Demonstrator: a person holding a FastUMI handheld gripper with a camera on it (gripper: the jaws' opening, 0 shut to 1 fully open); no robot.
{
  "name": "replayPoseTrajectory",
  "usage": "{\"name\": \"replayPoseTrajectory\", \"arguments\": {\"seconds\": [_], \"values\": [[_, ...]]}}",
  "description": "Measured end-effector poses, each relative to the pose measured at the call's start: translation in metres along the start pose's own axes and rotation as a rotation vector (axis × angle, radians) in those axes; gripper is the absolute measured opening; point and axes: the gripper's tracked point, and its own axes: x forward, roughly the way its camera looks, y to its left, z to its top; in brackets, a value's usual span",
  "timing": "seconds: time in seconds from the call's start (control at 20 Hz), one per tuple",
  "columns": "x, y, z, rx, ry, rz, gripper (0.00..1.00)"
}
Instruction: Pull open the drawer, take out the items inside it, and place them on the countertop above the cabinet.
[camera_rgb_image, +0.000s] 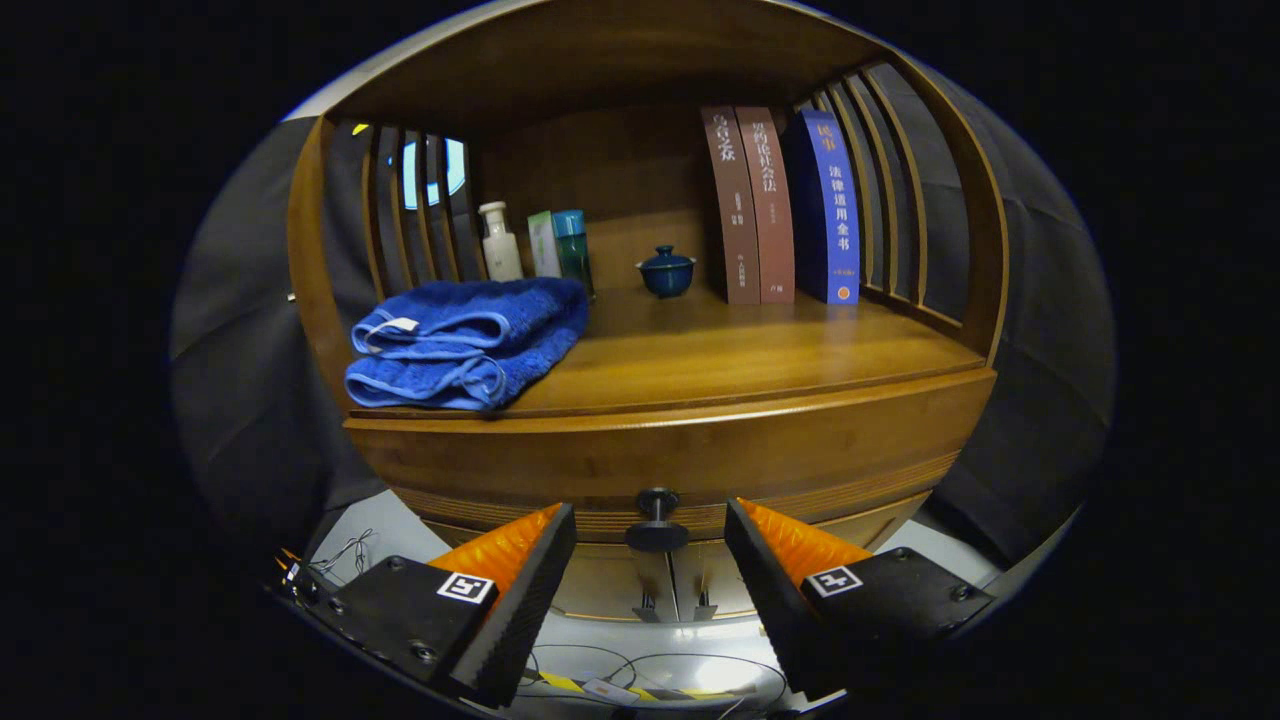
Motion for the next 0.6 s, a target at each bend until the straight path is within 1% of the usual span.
{"name": "replayPoseTrajectory", "arguments": {"seconds": [0.1,0.15,0.2,0.25,0.3,0.35,0.45,0.5,0.6], "values": [[0.010,-0.003,-0.011,0.007,0.026,-0.009,0.96],[0.014,-0.003,-0.015,0.014,0.032,-0.008,0.92],[0.018,-0.002,-0.014,0.021,0.029,-0.006,0.90],[0.025,-0.003,-0.016,0.025,0.028,-0.011,0.83],[0.029,-0.005,-0.018,0.023,0.035,-0.019,0.79],[0.033,-0.007,-0.022,0.018,0.053,-0.030,0.72],[0.035,-0.008,-0.030,0.000,0.091,-0.035,0.54],[0.035,-0.007,-0.026,-0.006,0.077,-0.040,0.54],[0.035,-0.008,-0.028,-0.007,0.076,-0.037,0.46]]}}
